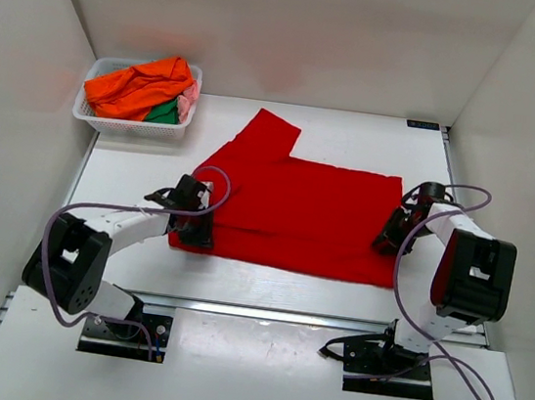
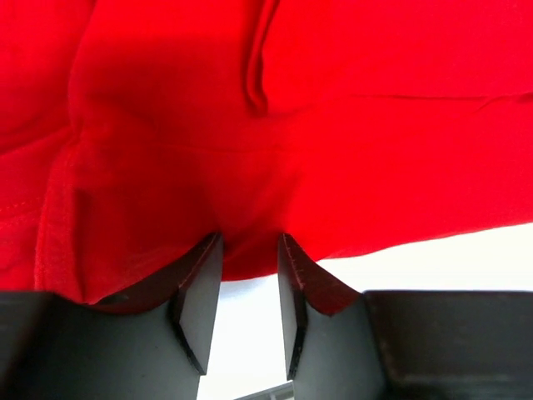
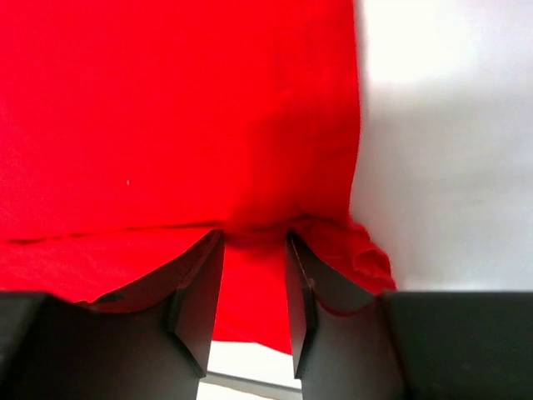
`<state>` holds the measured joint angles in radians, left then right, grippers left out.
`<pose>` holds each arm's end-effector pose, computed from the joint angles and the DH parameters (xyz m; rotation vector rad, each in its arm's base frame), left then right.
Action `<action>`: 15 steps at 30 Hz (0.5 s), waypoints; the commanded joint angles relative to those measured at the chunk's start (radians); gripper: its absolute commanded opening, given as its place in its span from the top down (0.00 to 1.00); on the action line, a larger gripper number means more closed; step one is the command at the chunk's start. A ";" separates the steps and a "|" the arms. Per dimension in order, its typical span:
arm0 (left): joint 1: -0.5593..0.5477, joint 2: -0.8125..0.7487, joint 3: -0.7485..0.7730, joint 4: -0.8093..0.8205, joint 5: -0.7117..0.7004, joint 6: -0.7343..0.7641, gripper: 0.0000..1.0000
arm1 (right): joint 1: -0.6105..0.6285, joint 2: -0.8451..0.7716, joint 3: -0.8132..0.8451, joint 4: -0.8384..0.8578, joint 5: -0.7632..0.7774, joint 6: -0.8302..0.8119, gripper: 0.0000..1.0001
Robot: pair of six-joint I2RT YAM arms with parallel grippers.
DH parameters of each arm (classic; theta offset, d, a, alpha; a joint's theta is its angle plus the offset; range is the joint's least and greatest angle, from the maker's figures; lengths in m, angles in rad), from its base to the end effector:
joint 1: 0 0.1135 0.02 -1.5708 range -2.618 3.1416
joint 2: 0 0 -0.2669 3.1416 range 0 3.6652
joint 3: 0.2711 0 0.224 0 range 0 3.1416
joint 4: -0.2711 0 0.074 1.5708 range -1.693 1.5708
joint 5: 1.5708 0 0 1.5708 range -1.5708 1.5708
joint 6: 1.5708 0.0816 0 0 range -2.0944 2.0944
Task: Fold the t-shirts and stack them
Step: Fold the flattened tshirt in 1/3 of the way
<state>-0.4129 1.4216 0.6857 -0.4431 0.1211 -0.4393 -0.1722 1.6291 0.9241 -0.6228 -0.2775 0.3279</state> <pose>0.2156 -0.1052 0.1338 -0.0033 2.8093 -0.3855 0.2752 -0.0252 0.1378 0.6676 2.8132 0.4299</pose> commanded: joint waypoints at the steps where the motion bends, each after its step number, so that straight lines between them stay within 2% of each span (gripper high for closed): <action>1: -0.013 -0.055 -0.075 -0.085 -0.060 -0.010 0.58 | 0.005 0.028 0.056 0.029 0.024 -0.043 0.67; 4: -0.065 -0.099 -0.106 -0.111 -0.081 -0.051 0.57 | 0.022 0.063 0.081 0.009 0.027 -0.062 0.66; 10: -0.168 -0.128 -0.143 -0.135 -0.057 -0.134 0.63 | 0.037 0.097 0.068 -0.011 0.043 -0.093 0.68; 15: -0.188 -0.211 -0.187 -0.144 -0.049 -0.174 0.65 | 0.034 0.049 -0.013 -0.038 0.044 -0.101 0.68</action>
<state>-0.5877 1.2362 0.5468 -0.4896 0.0639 -0.5724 -0.1448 1.6840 0.9787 -0.6182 -0.2626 0.2569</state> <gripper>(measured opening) 0.351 0.317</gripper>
